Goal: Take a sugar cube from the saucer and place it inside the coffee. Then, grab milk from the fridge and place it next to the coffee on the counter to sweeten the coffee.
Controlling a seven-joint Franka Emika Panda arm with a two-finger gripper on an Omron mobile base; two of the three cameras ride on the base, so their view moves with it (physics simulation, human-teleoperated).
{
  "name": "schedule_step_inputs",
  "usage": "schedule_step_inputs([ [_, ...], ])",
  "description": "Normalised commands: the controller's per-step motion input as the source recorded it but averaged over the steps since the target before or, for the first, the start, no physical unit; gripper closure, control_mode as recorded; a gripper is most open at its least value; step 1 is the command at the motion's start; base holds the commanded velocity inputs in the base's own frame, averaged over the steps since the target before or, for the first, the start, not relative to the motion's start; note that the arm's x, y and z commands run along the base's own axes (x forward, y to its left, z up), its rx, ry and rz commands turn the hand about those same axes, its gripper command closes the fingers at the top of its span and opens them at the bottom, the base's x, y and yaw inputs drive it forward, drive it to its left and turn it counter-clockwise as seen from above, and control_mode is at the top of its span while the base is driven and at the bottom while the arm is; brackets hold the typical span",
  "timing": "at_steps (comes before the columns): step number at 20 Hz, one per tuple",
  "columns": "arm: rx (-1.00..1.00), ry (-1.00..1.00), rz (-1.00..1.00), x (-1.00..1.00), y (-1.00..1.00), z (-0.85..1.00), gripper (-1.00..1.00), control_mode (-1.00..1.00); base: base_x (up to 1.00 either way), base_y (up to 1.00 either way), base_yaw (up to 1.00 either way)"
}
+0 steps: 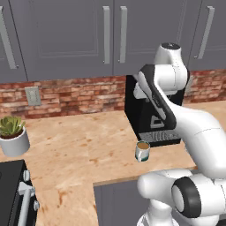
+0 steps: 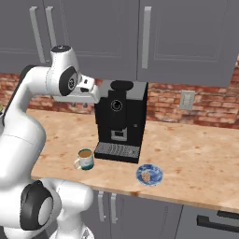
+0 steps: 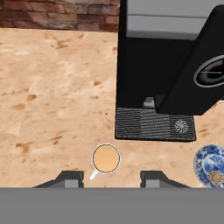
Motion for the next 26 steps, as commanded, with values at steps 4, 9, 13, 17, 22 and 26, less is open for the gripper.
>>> schedule_step_inputs([
  [4, 0.0, -0.07, 0.0, -0.4, -0.18, -0.2, -1.0, -1.0, 0.0, 0.0, 0.0],
  [9, 0.0, -0.21, -0.02, -0.71, -0.54, -0.41, -1.0, -1.0, 0.0, 0.0, 0.0],
  [13, 0.0, -0.14, -0.07, -0.35, -0.74, -0.56, -1.0, -1.0, 0.0, 0.0, 0.0],
  [17, 0.0, -0.02, -0.07, -0.01, -0.77, -0.47, -1.0, -1.0, 0.0, 0.0, 0.0],
  [22, 0.03, 0.0, -0.16, -0.11, -0.9, -0.6, -1.0, -1.0, 0.0, 0.0, 0.0],
  [26, 0.11, 0.07, -0.2, -0.01, -0.98, -0.39, -1.0, -1.0, 0.0, 0.0, 0.0],
])
